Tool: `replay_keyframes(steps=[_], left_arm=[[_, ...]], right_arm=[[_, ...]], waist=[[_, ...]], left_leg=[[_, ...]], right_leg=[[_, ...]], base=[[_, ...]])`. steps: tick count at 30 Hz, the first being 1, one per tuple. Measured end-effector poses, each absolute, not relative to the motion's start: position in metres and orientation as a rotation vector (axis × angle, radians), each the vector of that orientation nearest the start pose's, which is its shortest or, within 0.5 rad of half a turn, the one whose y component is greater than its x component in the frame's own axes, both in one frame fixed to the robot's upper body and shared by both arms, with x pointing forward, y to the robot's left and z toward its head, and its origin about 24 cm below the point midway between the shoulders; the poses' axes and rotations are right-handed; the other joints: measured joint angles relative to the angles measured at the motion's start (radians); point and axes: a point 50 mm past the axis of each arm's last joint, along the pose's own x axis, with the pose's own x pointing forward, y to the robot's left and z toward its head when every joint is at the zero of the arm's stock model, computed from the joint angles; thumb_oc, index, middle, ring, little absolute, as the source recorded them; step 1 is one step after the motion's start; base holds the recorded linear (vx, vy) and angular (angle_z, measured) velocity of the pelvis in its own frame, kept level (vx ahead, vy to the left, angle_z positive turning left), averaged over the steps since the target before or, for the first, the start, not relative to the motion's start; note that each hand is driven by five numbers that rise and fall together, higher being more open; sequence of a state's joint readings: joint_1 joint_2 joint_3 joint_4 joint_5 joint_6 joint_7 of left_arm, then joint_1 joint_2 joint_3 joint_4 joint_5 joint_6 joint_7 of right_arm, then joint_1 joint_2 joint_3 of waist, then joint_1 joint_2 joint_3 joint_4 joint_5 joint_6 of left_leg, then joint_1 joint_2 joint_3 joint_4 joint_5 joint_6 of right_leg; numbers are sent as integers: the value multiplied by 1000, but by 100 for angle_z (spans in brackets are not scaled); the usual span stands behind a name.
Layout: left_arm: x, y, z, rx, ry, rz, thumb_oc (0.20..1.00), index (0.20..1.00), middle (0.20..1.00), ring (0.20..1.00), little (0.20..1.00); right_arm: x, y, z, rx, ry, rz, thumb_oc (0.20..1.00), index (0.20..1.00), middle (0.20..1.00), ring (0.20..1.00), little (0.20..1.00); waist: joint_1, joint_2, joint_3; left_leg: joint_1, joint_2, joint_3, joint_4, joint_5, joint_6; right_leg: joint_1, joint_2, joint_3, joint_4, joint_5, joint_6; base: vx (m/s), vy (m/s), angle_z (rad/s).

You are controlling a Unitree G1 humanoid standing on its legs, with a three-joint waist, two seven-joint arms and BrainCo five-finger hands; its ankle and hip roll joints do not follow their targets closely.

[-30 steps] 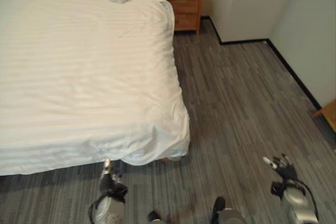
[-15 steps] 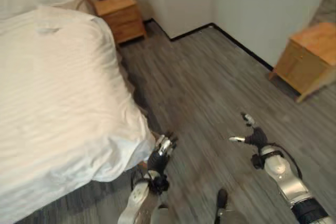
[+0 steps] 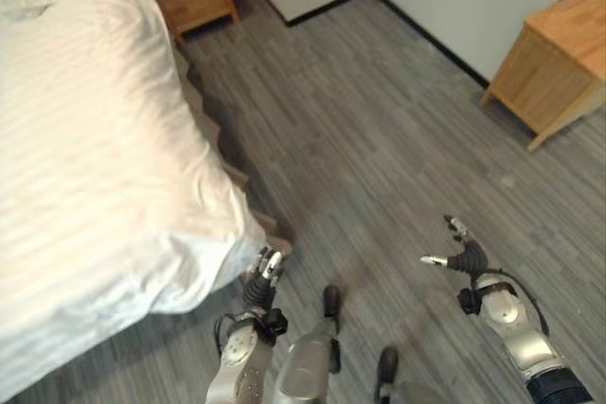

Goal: Making the bed.

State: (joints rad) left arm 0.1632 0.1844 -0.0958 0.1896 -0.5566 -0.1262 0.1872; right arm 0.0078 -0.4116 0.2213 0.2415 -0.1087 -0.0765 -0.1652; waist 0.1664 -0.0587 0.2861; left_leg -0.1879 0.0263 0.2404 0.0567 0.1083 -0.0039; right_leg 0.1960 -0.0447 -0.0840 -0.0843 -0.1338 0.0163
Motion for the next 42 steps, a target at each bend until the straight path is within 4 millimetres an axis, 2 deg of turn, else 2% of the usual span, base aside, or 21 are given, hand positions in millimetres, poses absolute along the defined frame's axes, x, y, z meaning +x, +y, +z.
replay_keyframes(steps=[2, 3, 5, 9, 10, 13, 14, 17, 18, 19, 20, 22, 23, 25, 27, 30, 34, 37, 40, 41, 42], left_arm=[[209, 196, -24, -283, 259, 255, 1000, 1000, 1000, 1000, 1000], [213, 196, -22, -265, 252, 244, 1000, 1000, 1000, 1000, 1000], [216, 199, -21, -238, 253, 252, 1000, 1000, 1000, 1000, 1000], [223, 195, -13, -223, 217, 234, 1000, 1000, 1000, 1000, 1000], [229, 193, -9, -229, 197, 235, 1000, 1000, 1000, 1000, 1000], [231, 202, -7, -222, 189, 275, 1000, 1000, 1000, 1000, 1000], [231, 203, -7, -214, 188, 275, 1000, 1000, 1000, 1000, 1000], [222, 209, -14, -189, 218, 290, 1000, 1000, 1000, 1000, 1000], [211, 206, -22, -191, 252, 304, 1000, 1000, 1000, 1000, 1000], [205, 205, -27, -197, 269, 311, 1000, 1000, 1000, 1000, 1000], [196, 201, -34, -224, 300, 331, 1000, 1000, 1000, 1000, 1000], [195, 200, -35, -233, 306, 324, 1000, 1000, 1000, 1000, 1000], [196, 195, -35, -255, 300, 316, 1000, 1000, 1000, 1000, 1000], [202, 184, -33, -284, 292, 267, 1000, 1000, 1000, 1000, 1000], [207, 178, -29, -290, 278, 234, 1000, 1000, 1000, 1000, 1000], [215, 173, -20, -300, 243, 210, 1000, 1000, 1000, 1000, 1000], [222, 172, -15, -301, 220, 204, 1000, 1000, 1000, 1000, 1000], [213, 174, -23, -307, 255, 230, 1000, 1000, 1000, 1000, 1000], [210, 181, -25, -294, 263, 253, 1000, 1000, 1000, 1000, 1000], [216, 182, -21, -282, 249, 246, 1000, 1000, 1000, 1000, 1000], [220, 185, -17, -260, 233, 237, 1000, 1000, 1000, 1000, 1000]], right_arm=[[237, -194, -8, -547, 176, 78, 1000, 1000, 1000, 1000, 1000], [228, -189, -9, -530, 171, 82, 1000, 1000, 1000, 1000, 1000], [219, -185, -11, -501, 176, 79, 1000, 1000, 1000, 1000, 1000], [222, -190, -9, -506, 171, 45, 1000, 1000, 1000, 1000, 1000], [225, -193, -5, -507, 159, 26, 1000, 1000, 1000, 1000, 1000], [218, -195, -7, -498, 172, 14, 1000, 1000, 1000, 1000, 1000], [215, -196, -12, -498, 192, 15, 1000, 1000, 1000, 1000, 1000], [213, -197, -15, -498, 210, 5, 1000, 1000, 1000, 1000, 1000], [215, -199, -14, -505, 209, 3, 1000, 1000, 1000, 1000, 1000], [220, -199, -10, -510, 191, 4, 1000, 1000, 1000, 1000, 1000], [231, -197, -1, -516, 153, 10, 1000, 1000, 1000, 1000, 1000], [236, -194, 3, -512, 131, 16, 1000, 1000, 1000, 1000, 1000], [239, -194, 8, -523, 99, 28, 1000, 1000, 1000, 1000, 1000], [241, -197, 16, -557, 67, 37, 1000, 1000, 1000, 1000, 1000], [245, -194, 21, -556, 43, 43, 1000, 1000, 1000, 1000, 1000], [247, -192, 22, -551, 38, 41, 1000, 1000, 1000, 1000, 1000], [245, -191, 17, -557, 59, 54, 1000, 1000, 1000, 1000, 1000], [244, -191, 14, -559, 82, 59, 1000, 1000, 1000, 1000, 1000], [238, -183, 9, -534, 94, 76, 1000, 1000, 1000, 1000, 1000], [240, -175, 10, -545, 77, 95, 1000, 1000, 1000, 1000, 1000], [235, -166, 7, -527, 81, 120, 1000, 1000, 1000, 1000, 1000]], waist=[[-4, -17, 5], [-32, 6, 15], [-93, -10, 15], [-112, 29, 24], [-126, 65, 44], [-159, 66, 39], [-162, 31, 25], [-168, -10, -13], [-157, 11, -36], [-158, 32, -50], [-151, 61, -59], [-134, 35, -58], [-109, 28, -52], [-100, 32, -34], [-92, 39, -10], [-113, 44, 0], [-110, 52, 7], [-99, 56, 1], [-75, -20, -30], [-71, -9, -24], [-78, -11, -27]], left_leg=[[62, 35, 7, -57, -36, 34], [117, 49, -15, -88, -20, 77], [168, 20, -40, -90, -42, 77], [227, -2, -72, -91, -93, 96], [258, -2, -123, -107, -111, 88], [288, 0, -226, -107, -141, 55], [315, -16, -245, -114, -148, 47], [379, -24, -340, -141, -201, 6], [422, 11, -334, -139, -227, -31], [425, 37, -318, -139, -229, -34], [416, 70, -276, -84, -236, -52], [290, 55, -249, 182, -263, -94], [125, 66, -247, 503, -258, -120], [-49, 67, -255, 724, -235, -131], [-106, 90, -175, 668, -236, -129], [-109, 92, -51, 344, -213, -99], [-58, 62, -1, -90, -74, -79], [-19, 90, 0, -143, 5, -54], [2, 21, 38, -111, 37, 38], [42, 21, 49, -126, 25, 92], [90, 12, 42, -124, -28, 93]], right_leg=[[-215, 9, -46, 465, -6, 124], [-351, -24, -77, 760, 112, 212], [-448, -101, -73, 1004, 147, 215], [-508, -176, -97, 758, 102, 185], [-477, -142, -98, 445, 98, 148], [-398, -60, -8, 30, 158, 114], [-401, -61, -3, -4, 223, 76], [-359, -90, -21, -17, 233, 102], [-328, -53, -48, 0, 330, 22], [-318, -32, -60, 0, 318, 9], [-285, 4, -83, -16, 291, -28], [-265, -1, -91, -16, 284, -58], [-239, -8, -102, -15, 281, -88], [-208, 1, -133, -14, 232, -162], [-171, 4, -147, -14, 210, -149], [-133, 12, -169, -21, 149, -102], [-74, 27, -183, -16, 108, -41], [16, 25, -173, -19, 29, -24], [45, -55, -166, -16, 17, 26], [-59, -94, -160, 248, -5, 59], [-145, -121, -140, 465, -35, 111]], base=[[403, 112, -63], [308, 115, -7], [279, 82, 51], [393, -60, 38], [615, -232, 80], [490, -212, 122], [603, -288, 134], [328, -169, 102], [444, -258, 58], [445, -308, 40], [313, -327, 26], [137, -242, 22], [94, -176, 8], [229, -186, 25], [304, -43, 28], [370, 67, 24], [427, 158, 6], [469, 165, -8], [333, 202, -27], [362, 316, -10], [448, 363, -9]])
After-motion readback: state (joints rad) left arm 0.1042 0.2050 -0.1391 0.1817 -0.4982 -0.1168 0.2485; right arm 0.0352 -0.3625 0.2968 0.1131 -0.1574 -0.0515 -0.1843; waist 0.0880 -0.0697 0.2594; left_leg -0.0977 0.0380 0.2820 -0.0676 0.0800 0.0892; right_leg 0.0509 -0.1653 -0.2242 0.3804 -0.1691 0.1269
